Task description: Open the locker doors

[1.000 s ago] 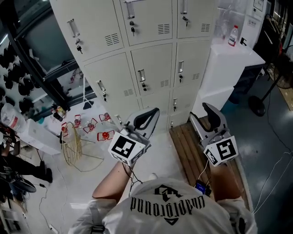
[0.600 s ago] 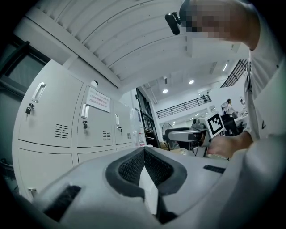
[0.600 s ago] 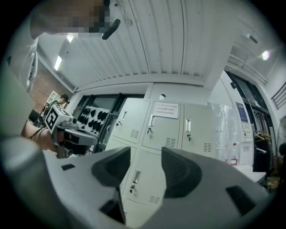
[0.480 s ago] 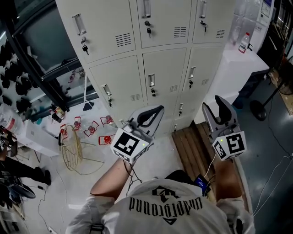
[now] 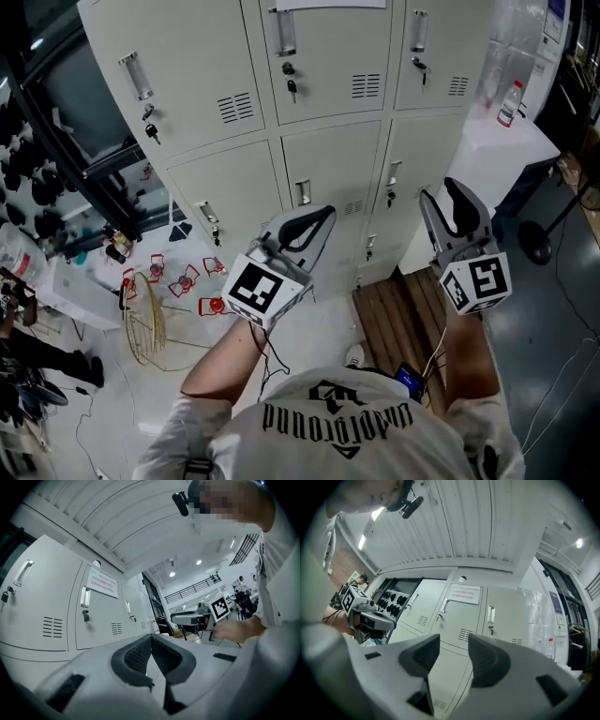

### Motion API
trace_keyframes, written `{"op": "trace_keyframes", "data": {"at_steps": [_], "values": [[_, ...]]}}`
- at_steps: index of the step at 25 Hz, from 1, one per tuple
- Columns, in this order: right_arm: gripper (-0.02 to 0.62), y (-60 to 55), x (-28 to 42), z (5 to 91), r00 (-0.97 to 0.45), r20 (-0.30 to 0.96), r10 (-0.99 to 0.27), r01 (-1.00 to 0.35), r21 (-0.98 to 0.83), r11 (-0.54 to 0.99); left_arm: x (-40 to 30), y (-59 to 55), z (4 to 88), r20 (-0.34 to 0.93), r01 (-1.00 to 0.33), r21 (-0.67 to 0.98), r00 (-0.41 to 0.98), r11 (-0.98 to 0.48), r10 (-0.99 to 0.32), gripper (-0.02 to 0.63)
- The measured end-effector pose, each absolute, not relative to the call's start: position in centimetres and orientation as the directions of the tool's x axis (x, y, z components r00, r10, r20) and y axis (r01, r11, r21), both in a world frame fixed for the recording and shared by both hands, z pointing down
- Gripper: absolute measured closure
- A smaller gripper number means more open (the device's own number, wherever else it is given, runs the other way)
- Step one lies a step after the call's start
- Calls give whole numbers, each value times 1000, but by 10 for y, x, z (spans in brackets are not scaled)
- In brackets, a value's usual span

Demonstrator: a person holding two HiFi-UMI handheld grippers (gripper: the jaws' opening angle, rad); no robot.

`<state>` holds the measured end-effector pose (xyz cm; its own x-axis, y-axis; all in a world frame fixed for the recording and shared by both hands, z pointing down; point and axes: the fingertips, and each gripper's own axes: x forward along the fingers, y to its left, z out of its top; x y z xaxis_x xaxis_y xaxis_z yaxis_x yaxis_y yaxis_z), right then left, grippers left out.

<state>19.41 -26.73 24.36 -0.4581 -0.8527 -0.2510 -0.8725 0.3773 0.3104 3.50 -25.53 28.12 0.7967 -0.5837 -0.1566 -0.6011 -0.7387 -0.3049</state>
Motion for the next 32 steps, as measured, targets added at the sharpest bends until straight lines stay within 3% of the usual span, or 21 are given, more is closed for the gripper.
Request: {"op": "trace_keyframes", "data": {"at_steps": [18, 32], "values": [[445, -464, 245, 153, -511, -304, -804, -837, 388, 385, 91, -411, 248, -183, -692, -339, 713, -638, -676, 598], [454, -552, 248, 151, -530, -251, -810, -830, 351, 434, 111, -464, 235, -193, -715, -344, 688, -608, -700, 598]]}}
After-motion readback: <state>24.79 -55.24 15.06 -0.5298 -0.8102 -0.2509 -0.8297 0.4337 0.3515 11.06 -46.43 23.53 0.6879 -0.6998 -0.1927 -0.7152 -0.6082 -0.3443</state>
